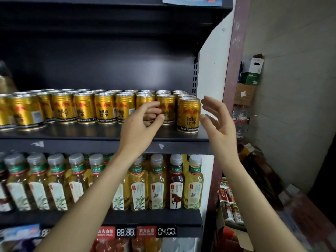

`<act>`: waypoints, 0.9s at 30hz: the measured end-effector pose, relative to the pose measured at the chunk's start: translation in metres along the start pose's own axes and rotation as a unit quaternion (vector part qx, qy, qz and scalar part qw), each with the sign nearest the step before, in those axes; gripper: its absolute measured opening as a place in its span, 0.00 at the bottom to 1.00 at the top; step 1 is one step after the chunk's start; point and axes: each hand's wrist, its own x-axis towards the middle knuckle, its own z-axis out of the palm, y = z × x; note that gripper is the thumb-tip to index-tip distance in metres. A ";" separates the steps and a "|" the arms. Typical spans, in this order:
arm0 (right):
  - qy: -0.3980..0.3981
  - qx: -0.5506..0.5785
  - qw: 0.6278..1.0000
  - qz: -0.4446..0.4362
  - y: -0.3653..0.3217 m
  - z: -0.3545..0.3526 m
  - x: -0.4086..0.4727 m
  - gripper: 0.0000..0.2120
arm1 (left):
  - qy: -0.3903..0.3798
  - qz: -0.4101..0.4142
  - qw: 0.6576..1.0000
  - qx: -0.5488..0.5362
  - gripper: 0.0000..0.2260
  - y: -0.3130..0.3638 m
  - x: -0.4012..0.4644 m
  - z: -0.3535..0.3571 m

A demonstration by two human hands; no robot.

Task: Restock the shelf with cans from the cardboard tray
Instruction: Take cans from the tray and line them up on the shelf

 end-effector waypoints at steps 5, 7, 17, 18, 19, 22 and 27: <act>0.082 -0.007 0.991 -0.103 -0.009 0.038 -0.090 0.08 | 0.166 0.035 0.985 0.008 0.08 -0.031 -0.088 -0.044; 0.050 -0.030 0.992 -0.110 -0.002 0.058 -0.134 0.08 | 0.173 0.007 0.983 0.058 0.10 -0.055 -0.136 -0.061; -0.407 -0.104 0.878 0.231 0.067 0.170 -0.349 0.11 | -0.291 -0.382 0.853 0.204 0.16 -0.195 -0.377 -0.179; -0.411 -0.104 0.869 0.256 0.072 0.179 -0.367 0.10 | -0.290 -0.400 0.845 0.206 0.16 -0.202 -0.392 -0.187; -0.412 -0.111 0.861 0.278 0.077 0.186 -0.384 0.10 | -0.283 -0.412 0.843 0.199 0.16 -0.208 -0.406 -0.192; -0.441 -0.189 0.818 0.317 0.090 0.198 -0.429 0.14 | -0.312 -0.420 0.838 0.154 0.16 -0.220 -0.441 -0.194; -0.510 -0.338 0.713 0.343 0.091 0.199 -0.473 0.22 | -0.364 -0.414 0.832 0.066 0.15 -0.250 -0.469 -0.173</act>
